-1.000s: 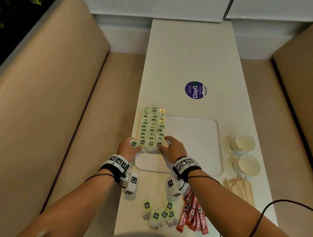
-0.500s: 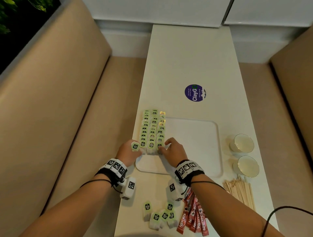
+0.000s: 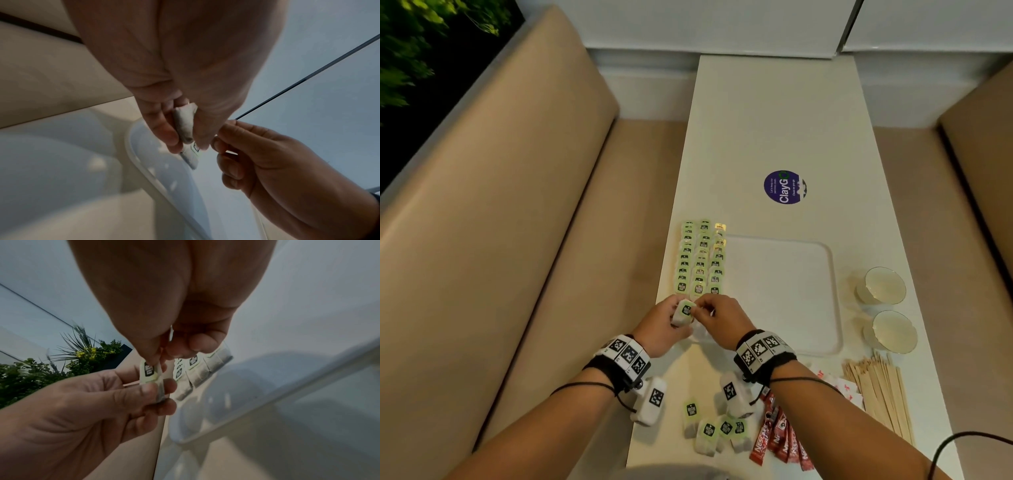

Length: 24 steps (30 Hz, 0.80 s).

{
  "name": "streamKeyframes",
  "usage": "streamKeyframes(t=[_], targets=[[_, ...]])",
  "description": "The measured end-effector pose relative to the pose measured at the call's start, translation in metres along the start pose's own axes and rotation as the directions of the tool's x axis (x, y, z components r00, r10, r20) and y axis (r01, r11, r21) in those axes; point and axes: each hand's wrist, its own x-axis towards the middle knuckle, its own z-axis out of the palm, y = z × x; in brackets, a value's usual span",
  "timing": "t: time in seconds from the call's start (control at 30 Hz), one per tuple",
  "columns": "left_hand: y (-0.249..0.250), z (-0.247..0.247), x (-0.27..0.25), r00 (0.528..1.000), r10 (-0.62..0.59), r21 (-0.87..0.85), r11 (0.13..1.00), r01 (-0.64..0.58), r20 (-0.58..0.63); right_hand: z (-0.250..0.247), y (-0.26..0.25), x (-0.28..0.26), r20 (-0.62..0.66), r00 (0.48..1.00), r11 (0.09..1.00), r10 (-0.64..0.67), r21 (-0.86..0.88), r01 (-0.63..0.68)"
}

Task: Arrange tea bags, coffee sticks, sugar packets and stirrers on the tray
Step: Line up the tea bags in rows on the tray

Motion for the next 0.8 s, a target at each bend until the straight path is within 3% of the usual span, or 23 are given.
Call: streamKeyframes(t=[0.17,0.57,0.8], targets=[[-0.005,-0.003,-0.006,0.991,-0.042,0.017,0.999,0.045,-0.129,-0.003,-0.003,-0.005,-0.018,1.0,0.999,-0.018,-0.027,0.018],[-0.014,-0.01,-0.006,0.977,-0.026,0.073,0.996,0.042,-0.212,0.018,0.005,-0.01,0.059,0.996,0.998,0.064,0.0,-0.064],[-0.017,-0.019,0.01,0.942,-0.102,0.149,0.976,0.156,-0.32,0.013,0.006,-0.008,0.015,0.994,0.994,0.11,-0.023,-0.11]])
